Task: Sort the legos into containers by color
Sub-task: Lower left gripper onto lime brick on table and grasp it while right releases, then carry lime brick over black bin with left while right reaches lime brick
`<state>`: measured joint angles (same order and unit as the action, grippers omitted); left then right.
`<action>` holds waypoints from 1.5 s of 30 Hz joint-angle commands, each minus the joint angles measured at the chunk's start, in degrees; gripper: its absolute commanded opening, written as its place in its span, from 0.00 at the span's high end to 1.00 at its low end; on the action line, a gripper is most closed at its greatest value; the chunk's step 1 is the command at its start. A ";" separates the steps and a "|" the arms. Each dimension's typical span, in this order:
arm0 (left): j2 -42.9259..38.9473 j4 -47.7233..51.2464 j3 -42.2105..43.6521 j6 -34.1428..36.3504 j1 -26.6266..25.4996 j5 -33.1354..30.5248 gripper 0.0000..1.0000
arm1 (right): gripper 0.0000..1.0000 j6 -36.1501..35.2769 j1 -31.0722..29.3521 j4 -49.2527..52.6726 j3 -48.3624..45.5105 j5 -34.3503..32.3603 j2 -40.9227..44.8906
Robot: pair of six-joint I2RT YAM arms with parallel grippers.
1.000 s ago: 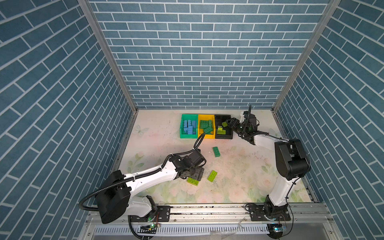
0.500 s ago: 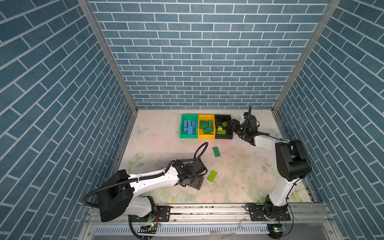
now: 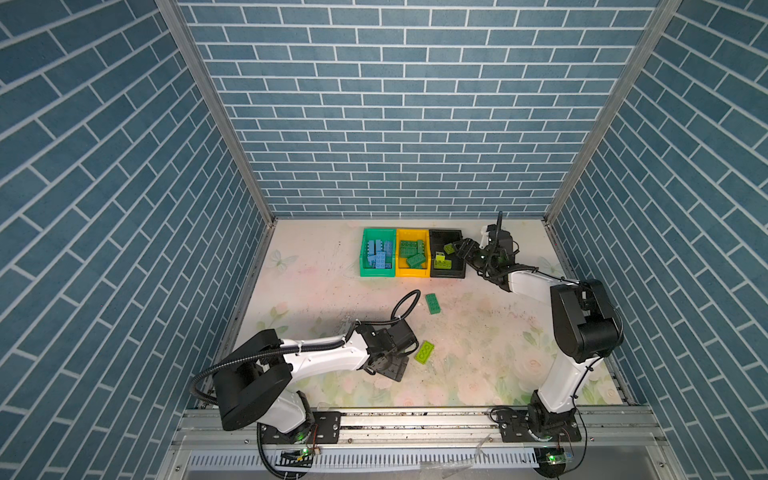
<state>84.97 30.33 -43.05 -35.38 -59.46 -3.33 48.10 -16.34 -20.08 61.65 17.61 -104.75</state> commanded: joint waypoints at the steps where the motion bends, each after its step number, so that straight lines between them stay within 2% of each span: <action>1: 1.07 -0.20 0.41 -0.92 -0.39 -0.79 0.20 | 0.31 -1.16 -0.28 0.80 -0.04 -0.27 1.86; 10: 0.56 2.56 -2.74 0.57 0.48 -2.91 0.42 | 0.32 -1.86 -0.27 1.63 0.05 0.15 2.21; 16: -1.51 2.27 -7.65 4.08 3.29 -3.76 0.44 | 0.34 -8.02 -0.22 3.53 -0.99 1.93 4.42; 24: -0.97 -10.75 -12.34 7.78 10.98 2.15 0.44 | 0.34 -16.60 -0.42 5.19 -7.87 4.75 11.25; 30: 4.39 -17.55 -21.82 11.59 14.49 4.39 0.44 | 0.34 -21.67 -2.02 7.15 -12.94 7.43 15.76; 35: 11.64 -18.64 -34.48 16.72 15.08 4.58 0.44 | 0.34 -24.61 -4.89 8.73 -16.88 6.93 18.72; 42: 21.72 -19.98 -47.35 20.83 17.23 6.23 0.43 | 0.33 -25.40 -7.57 10.04 -23.48 4.12 23.74; 45: 25.64 -20.58 -52.30 21.64 18.14 7.94 0.43 | 0.34 -24.69 -7.79 9.87 -26.13 5.50 25.06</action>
<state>108.29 10.81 -92.12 -16.40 -42.41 2.81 25.06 -23.86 -11.09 37.17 23.38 -81.60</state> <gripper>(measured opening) 0.675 0.666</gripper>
